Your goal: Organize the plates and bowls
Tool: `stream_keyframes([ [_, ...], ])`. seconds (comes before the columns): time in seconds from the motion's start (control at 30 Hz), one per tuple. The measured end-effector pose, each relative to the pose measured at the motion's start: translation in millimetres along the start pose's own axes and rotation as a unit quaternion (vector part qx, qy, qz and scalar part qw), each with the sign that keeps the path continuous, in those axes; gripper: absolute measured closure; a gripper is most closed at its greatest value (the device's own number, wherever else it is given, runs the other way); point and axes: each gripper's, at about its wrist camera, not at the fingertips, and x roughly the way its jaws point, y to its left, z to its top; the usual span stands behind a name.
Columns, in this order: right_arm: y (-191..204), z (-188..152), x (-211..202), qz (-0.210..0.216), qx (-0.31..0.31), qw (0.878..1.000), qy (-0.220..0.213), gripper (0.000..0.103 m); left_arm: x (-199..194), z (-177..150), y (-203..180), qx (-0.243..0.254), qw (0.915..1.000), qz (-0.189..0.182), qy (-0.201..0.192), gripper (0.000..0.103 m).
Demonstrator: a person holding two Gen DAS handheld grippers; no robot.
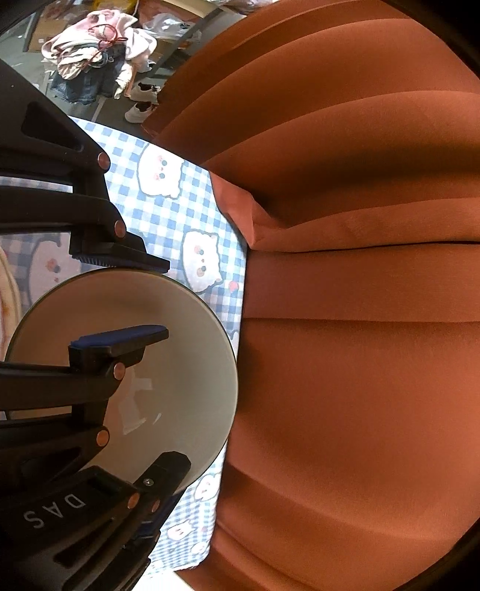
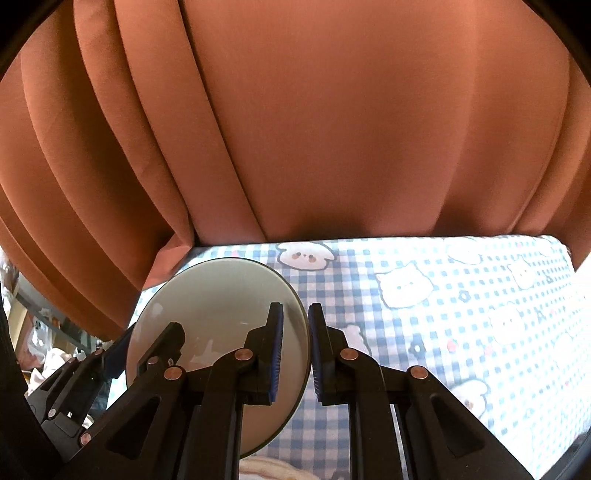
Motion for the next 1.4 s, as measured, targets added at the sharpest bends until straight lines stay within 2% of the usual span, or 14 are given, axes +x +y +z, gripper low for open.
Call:
stream_keyframes([
  [0.4,-10,-50,-42,-0.047,0.039,0.998,0.0,0.086,-26,-40,-6,0.057,0.9973,-0.045,0.01,0.076],
  [0.57,-22,-68,-57,-0.061,0.046,0.997,0.002,0.086,-34,-54,-19,0.068,0.9964,-0.05,0.013,0.076],
  [0.77,-44,-84,-68,-0.059,0.046,0.997,0.002,0.086,-49,-70,-47,0.08,0.996,-0.038,0.006,0.076],
  [1.4,-143,-131,-101,-0.017,0.018,0.999,0.02,0.086,-84,-133,-129,0.043,0.9988,-0.008,0.024,0.076],
])
